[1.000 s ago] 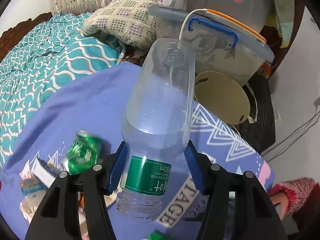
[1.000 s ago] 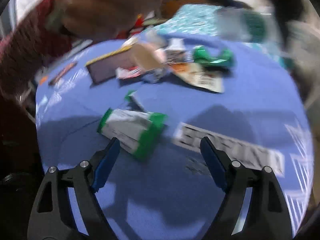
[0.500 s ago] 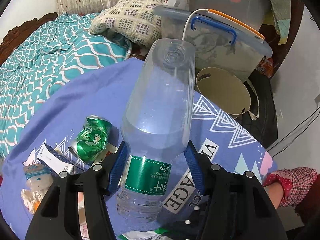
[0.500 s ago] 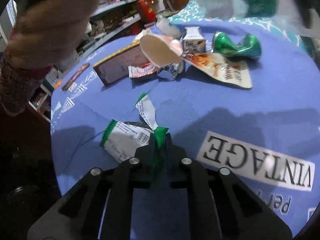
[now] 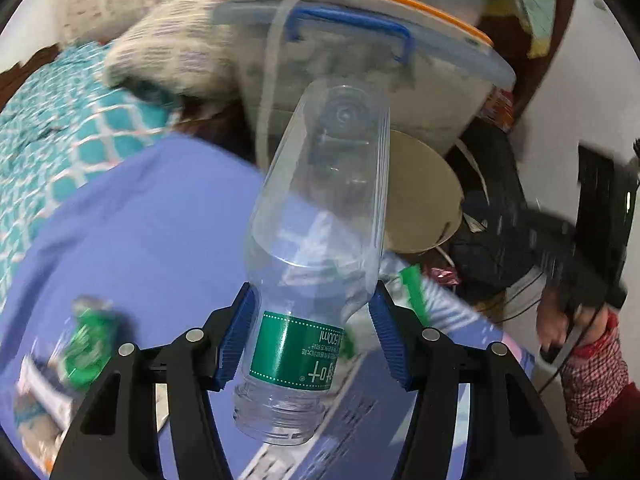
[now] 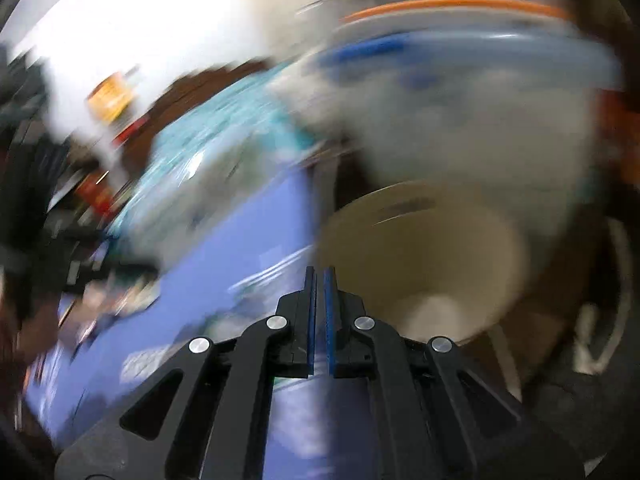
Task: Collect trash
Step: 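Open the left tool over the wastebasket while the right tool grasps the green snack packet, then carry the green snack packet over the wastebasket and open the right tool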
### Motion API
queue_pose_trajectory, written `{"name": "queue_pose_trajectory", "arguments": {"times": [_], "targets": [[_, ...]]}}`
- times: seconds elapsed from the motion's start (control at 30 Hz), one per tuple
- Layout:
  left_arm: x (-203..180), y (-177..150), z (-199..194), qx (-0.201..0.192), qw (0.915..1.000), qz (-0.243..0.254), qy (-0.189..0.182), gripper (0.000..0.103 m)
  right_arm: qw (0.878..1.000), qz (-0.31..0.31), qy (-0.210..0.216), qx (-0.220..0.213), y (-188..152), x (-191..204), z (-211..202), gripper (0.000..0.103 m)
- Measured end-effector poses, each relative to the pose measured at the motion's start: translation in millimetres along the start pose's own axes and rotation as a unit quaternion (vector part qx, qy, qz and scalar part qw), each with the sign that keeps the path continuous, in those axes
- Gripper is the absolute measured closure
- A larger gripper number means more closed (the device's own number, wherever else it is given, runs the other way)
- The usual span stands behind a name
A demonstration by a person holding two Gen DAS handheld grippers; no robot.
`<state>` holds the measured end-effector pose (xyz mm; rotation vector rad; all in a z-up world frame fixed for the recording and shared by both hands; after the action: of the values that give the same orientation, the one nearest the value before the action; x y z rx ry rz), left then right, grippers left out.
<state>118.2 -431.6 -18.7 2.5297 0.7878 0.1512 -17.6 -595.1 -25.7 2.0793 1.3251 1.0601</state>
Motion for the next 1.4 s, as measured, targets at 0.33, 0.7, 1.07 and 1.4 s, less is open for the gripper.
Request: {"name": "queue_pose_trajectory", "arguments": {"times": [0.33,0.7,1.07,1.4], "targets": [[-33.2,42.0,80.2,0.058,0.9974,0.019,0.039,0.024,0.992,0.116,0.049,-0.019,8.3,-33.9,18.5,0.016],[10.1,38.3,30.7,0.005,0.9983,-0.048,0.032,0.019,0.993,-0.041,0.072,0.086,-37.0,53.7,46.9,0.056],[57.9,-46.6,-8.5,-0.001,0.9941,-0.103,0.033,0.019,0.997,0.006,0.06,0.051,-24.7,28.9,39.2,0.1],[115.7,-129.4,-96.9,-0.062,0.9802,-0.167,0.088,0.018,0.997,0.056,-0.056,0.025,35.9,-33.6,73.9,0.096]]}}
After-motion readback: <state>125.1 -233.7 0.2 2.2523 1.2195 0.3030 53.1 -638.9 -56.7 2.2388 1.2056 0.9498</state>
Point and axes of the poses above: each gripper's, at about its wrist camera, not at the fingertips, and z roughly the way its jaws point, x to its left, y to its top, the point moved 4 cm from there along z, roughly the way its jaws point
